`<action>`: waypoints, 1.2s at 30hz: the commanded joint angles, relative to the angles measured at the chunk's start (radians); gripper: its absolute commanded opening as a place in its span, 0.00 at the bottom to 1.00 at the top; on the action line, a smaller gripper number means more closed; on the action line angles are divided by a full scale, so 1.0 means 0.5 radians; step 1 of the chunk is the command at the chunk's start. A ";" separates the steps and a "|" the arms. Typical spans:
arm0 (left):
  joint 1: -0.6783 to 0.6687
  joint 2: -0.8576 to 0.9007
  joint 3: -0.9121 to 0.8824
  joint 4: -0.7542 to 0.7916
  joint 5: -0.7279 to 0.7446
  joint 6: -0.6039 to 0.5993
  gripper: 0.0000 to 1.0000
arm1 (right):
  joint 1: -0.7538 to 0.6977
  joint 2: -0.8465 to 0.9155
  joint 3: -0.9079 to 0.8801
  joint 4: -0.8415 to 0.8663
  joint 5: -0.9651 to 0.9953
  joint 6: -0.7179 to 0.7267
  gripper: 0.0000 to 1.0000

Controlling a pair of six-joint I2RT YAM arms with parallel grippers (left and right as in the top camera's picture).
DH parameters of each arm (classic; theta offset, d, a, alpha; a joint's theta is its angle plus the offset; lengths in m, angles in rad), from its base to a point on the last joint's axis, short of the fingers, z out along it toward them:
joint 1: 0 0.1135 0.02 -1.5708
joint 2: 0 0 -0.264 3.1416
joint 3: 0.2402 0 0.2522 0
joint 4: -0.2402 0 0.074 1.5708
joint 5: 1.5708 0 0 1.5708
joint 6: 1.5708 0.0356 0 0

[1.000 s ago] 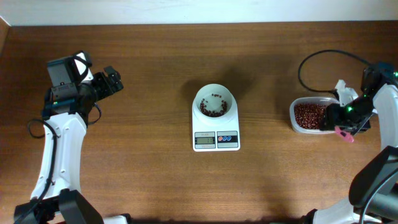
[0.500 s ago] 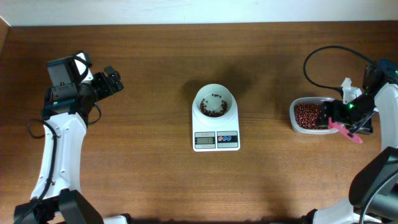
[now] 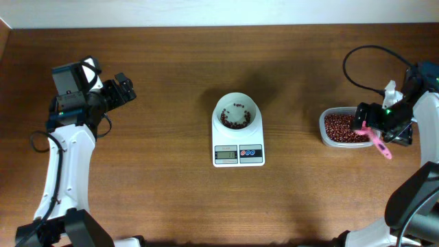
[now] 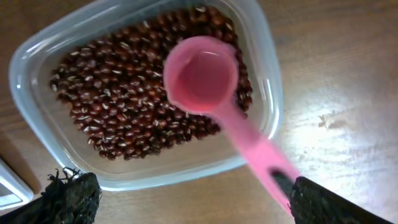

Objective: Scoop item into bowl and weigh 50g on scale
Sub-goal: 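Release the pink scoop in the tub and pull the right gripper away, then move the right gripper back and grasp the pink scoop handle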

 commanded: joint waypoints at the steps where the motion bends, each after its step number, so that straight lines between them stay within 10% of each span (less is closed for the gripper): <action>1: 0.007 0.006 0.031 0.004 -0.015 -0.018 0.99 | -0.006 -0.027 0.036 0.052 0.107 0.185 0.99; 15: 0.007 0.006 0.031 0.003 -0.015 -0.018 0.99 | -0.892 -0.327 -0.293 -0.249 -0.877 -0.206 0.99; 27: 0.007 0.006 0.031 0.003 -0.015 -0.018 0.99 | -0.893 -0.327 -0.732 0.482 -1.611 -0.204 0.71; 36: 0.007 0.006 0.031 0.003 -0.015 -0.018 0.99 | -0.802 -0.327 -0.732 0.568 -1.472 -0.036 0.66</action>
